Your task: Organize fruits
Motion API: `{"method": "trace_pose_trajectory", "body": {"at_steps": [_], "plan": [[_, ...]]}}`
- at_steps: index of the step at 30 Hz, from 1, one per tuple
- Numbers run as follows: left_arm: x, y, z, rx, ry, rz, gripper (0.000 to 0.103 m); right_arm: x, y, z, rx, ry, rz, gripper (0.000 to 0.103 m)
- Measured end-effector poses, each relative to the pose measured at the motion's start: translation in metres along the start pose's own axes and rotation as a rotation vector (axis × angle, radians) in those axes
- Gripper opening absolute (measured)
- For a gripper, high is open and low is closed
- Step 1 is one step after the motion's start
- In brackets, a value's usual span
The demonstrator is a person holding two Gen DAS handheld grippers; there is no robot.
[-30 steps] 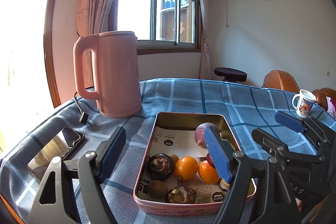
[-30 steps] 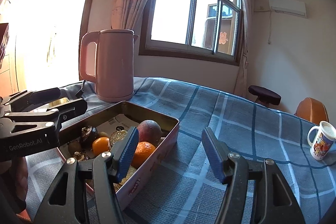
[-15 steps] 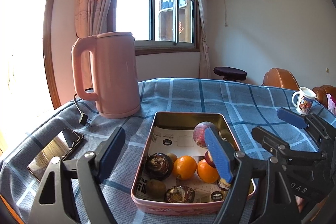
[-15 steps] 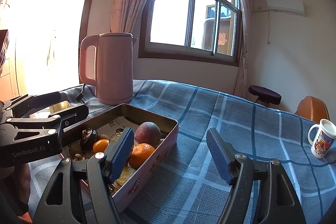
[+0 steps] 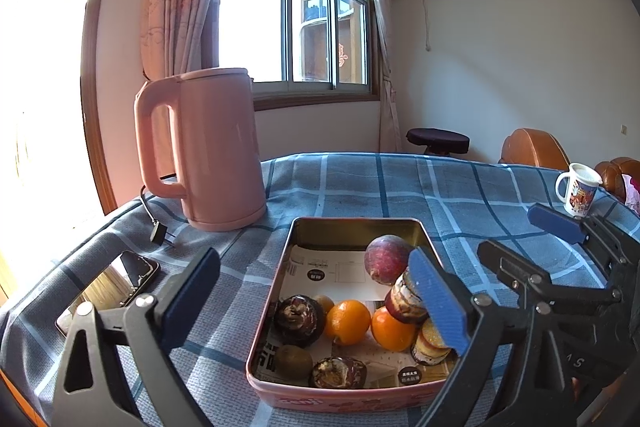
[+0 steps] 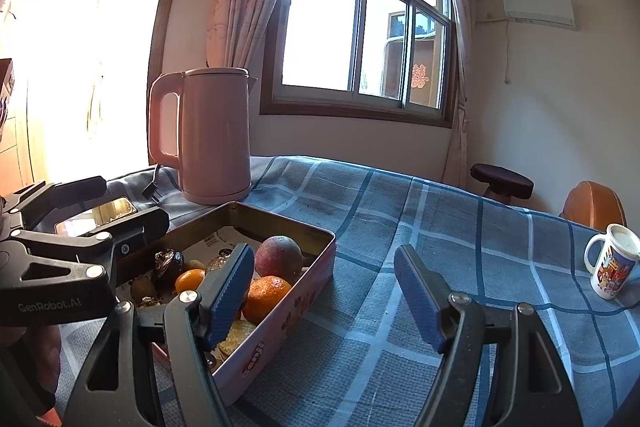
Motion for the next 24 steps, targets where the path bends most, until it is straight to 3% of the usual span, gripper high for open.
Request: {"method": "trace_pose_trajectory", "body": {"at_steps": [24], "plan": [[0.0092, 0.0048, -0.0089, 0.017, 0.053, 0.019, 0.103, 0.0009, 0.0099, -0.0057, -0.019, 0.022, 0.035, 0.075]]}}
Point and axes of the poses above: each gripper's, at about its wrist camera, not at the fingertips, and z roughly the way its jaws point, y to its right, x to its top, the point moved 8 cm from there along z, roughly the way its jaws point, and after that the axes turned 9 degrees about x, right-handed, at the moved point
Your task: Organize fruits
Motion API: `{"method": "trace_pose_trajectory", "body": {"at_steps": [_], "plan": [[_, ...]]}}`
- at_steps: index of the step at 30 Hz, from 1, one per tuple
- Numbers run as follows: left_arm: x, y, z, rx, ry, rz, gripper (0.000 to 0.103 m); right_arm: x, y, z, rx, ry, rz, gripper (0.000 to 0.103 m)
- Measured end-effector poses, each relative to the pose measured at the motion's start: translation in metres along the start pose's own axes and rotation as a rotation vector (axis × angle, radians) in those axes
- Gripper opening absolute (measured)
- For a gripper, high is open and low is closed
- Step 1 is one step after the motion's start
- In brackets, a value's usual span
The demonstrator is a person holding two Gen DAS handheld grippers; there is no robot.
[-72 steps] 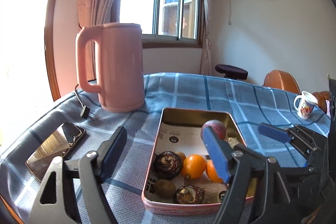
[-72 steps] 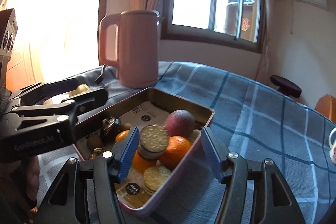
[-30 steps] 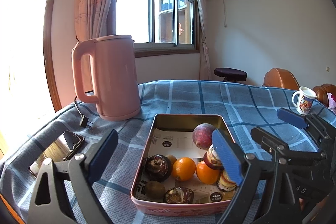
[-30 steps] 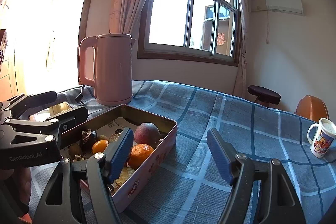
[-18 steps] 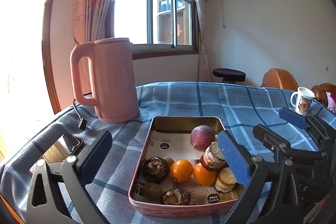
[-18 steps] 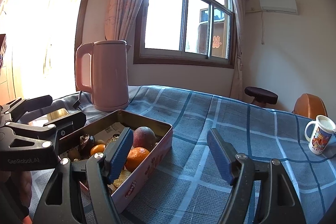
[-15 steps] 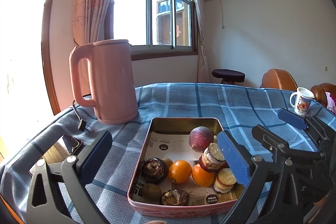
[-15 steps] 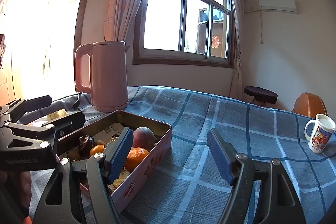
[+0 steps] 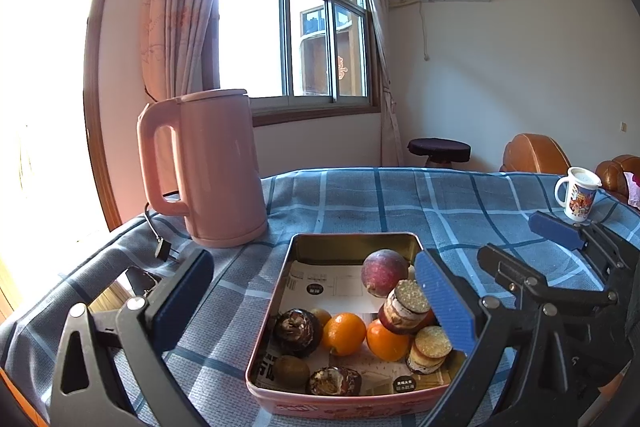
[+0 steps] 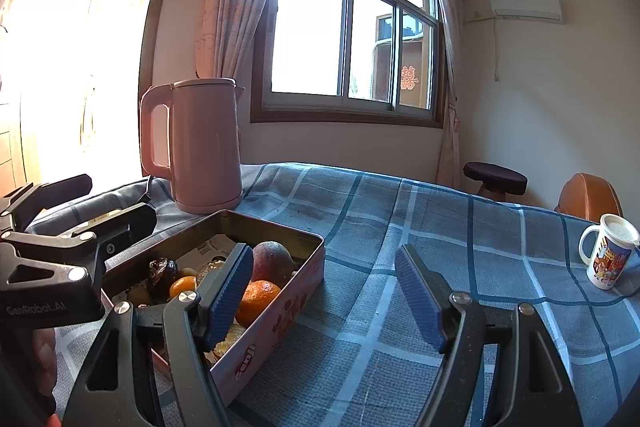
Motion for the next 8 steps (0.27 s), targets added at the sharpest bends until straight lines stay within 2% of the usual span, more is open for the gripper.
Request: {"method": "trace_pose_trajectory", "body": {"at_steps": [8], "plan": [[-0.0008, -0.0009, -0.002, 0.0, 0.004, -0.001, 0.103, -0.0017, 0.0014, 0.0, 0.003, -0.003, 0.007, 0.077]]}}
Point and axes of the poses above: each gripper's, at about its wrist camera, not at the fingertips, and z roughly the way its jaws point, y to its right, x to its top, the point moved 8 cm from there along z, roughly the way its jaws point, and after that the axes turned 9 degrees about x, right-handed, at the moved point
